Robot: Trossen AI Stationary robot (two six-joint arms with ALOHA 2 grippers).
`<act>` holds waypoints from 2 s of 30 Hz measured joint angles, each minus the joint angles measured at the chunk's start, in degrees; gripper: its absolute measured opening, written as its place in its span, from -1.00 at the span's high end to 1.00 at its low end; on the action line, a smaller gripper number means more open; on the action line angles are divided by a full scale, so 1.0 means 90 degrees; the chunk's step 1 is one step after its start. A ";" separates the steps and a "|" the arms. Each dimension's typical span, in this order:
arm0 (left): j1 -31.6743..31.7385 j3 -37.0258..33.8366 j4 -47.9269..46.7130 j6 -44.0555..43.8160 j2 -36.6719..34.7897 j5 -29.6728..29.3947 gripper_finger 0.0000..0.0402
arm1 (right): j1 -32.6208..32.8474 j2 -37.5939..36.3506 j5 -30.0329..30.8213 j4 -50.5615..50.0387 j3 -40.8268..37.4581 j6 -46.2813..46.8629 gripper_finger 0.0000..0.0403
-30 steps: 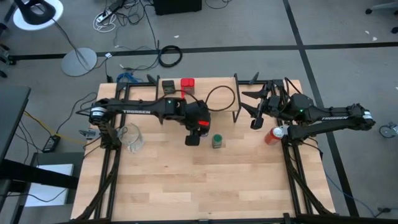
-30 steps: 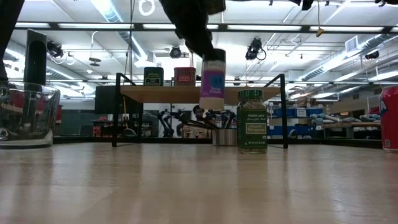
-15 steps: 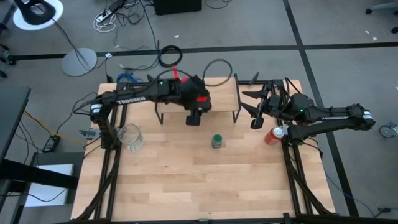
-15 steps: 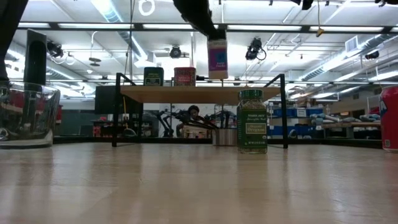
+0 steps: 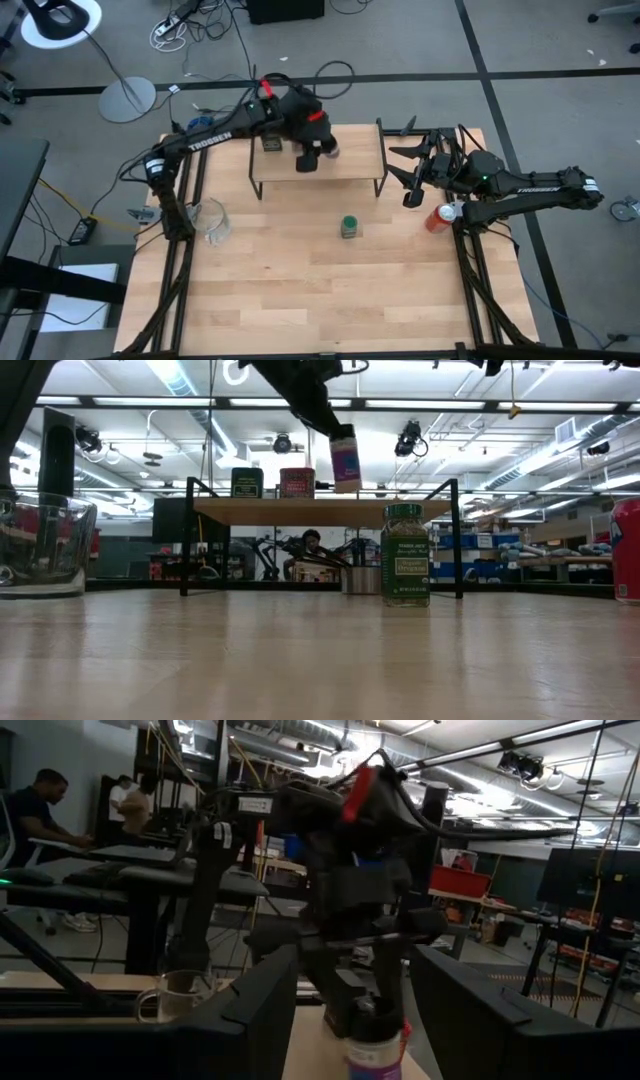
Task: Shelf spices
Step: Put the black seasoning bottle on the shelf
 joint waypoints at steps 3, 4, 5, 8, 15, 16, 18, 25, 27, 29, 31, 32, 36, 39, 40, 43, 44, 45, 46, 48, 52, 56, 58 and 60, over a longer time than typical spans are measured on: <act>0.0190 0.0000 -0.0029 0.0018 0.0013 0.0109 0.07 | 0.0000 0.0000 0.0000 -0.0002 0.0000 0.0000 0.04; 0.0246 0.0000 -0.0019 0.0033 0.0013 0.0183 0.07 | 0.0000 0.0000 0.0000 -0.0002 0.0000 0.0000 0.04; 0.0300 0.0000 -0.0005 0.0042 0.0011 0.0267 0.07 | 0.0000 0.0000 0.0000 -0.0002 0.0000 0.0000 0.04; 0.0448 0.0000 0.0003 0.0039 0.0013 0.0459 0.07 | 0.0000 0.0000 0.0000 -0.0002 0.0000 0.0000 0.04; 0.0627 0.0002 0.0077 0.0026 0.0199 0.0713 0.07 | 0.0000 0.0000 -0.0001 -0.0002 0.0000 -0.0003 0.04; 0.0628 0.0002 0.0128 0.0021 0.0233 0.0737 0.07 | 0.0000 0.0000 -0.0002 -0.0001 0.0000 -0.0003 0.04; 0.0626 0.0002 0.0139 0.0002 0.0332 0.0778 0.07 | 0.0000 0.0002 -0.0002 -0.0014 0.0000 -0.0003 0.04; 0.0623 0.0002 0.0264 -0.0022 0.0445 0.0795 0.02 | 0.0000 0.0002 -0.0002 -0.0012 0.0000 -0.0005 0.04; 0.0623 0.0002 0.0323 -0.0024 0.0451 0.0776 0.01 | 0.0000 0.0001 -0.0002 -0.0010 0.0000 -0.0006 0.04; 0.0624 0.0011 0.0332 -0.0027 0.0453 0.0768 0.01 | 0.0000 0.0002 -0.0002 -0.0019 0.0000 -0.0022 0.04; 0.0635 0.0049 0.0278 -0.0027 0.0457 0.0750 0.01 | 0.0000 0.0002 -0.0002 -0.0013 0.0000 -0.0025 0.04; 0.0635 0.0049 0.0283 -0.0027 0.0457 0.0740 0.00 | 0.0000 0.0002 -0.0002 -0.0019 0.0000 -0.0025 0.04; 0.0635 0.0049 0.0311 -0.0028 0.0462 0.0729 -0.01 | 0.0000 0.0002 -0.0002 -0.0018 0.0000 -0.0025 0.04; 0.0635 0.0049 0.0312 -0.0038 0.0462 0.0729 -0.02 | 0.0000 0.0002 -0.0002 -0.0017 0.0000 -0.0025 0.04; 0.0635 0.0049 0.0321 -0.0095 0.0462 0.0727 -0.04 | 0.0000 0.0002 -0.0002 -0.0019 0.0000 -0.0025 0.04; 0.0635 0.0049 0.0362 -0.0197 0.0462 0.0729 -0.11 | 0.0000 0.0002 -0.0002 -0.0017 0.0000 -0.0025 0.04; 0.0635 0.0051 0.0378 -0.0213 0.0462 0.0729 -0.14 | 0.0000 0.0002 -0.0002 -0.0017 0.0000 -0.0025 0.04; 0.0635 0.0051 0.0393 -0.0295 0.0462 0.0729 -0.17 | 0.0000 0.0002 -0.0002 -0.0017 0.0000 -0.0025 0.04; 0.0635 0.0051 0.0430 -0.0345 0.0462 0.0731 -0.21 | 0.0000 0.0002 -0.0002 -0.0017 0.0000 -0.0025 0.04; 0.0635 0.0057 0.0506 -0.0454 0.0462 0.0733 -0.27 | 0.0000 0.0002 -0.0002 -0.0017 0.0000 -0.0025 0.04; 0.0635 0.0058 0.0516 -0.0487 0.0462 0.0724 -0.37 | 0.0000 0.0002 -0.0002 -0.0017 0.0000 -0.0025 0.04; 0.0635 0.0058 0.0596 -0.0488 0.0453 0.0537 -0.40 | 0.0000 0.0002 -0.0002 -0.0015 0.0000 -0.0025 0.04; 0.0635 0.0077 0.0658 -0.0488 0.0450 0.0497 -0.40 | 0.0000 0.0002 -0.0002 -0.0015 0.0000 -0.0025 0.04; 0.0635 0.0221 0.0611 -0.0504 0.0450 0.0484 -0.40 | 0.0000 0.0002 -0.0002 -0.0017 0.0000 -0.0025 0.04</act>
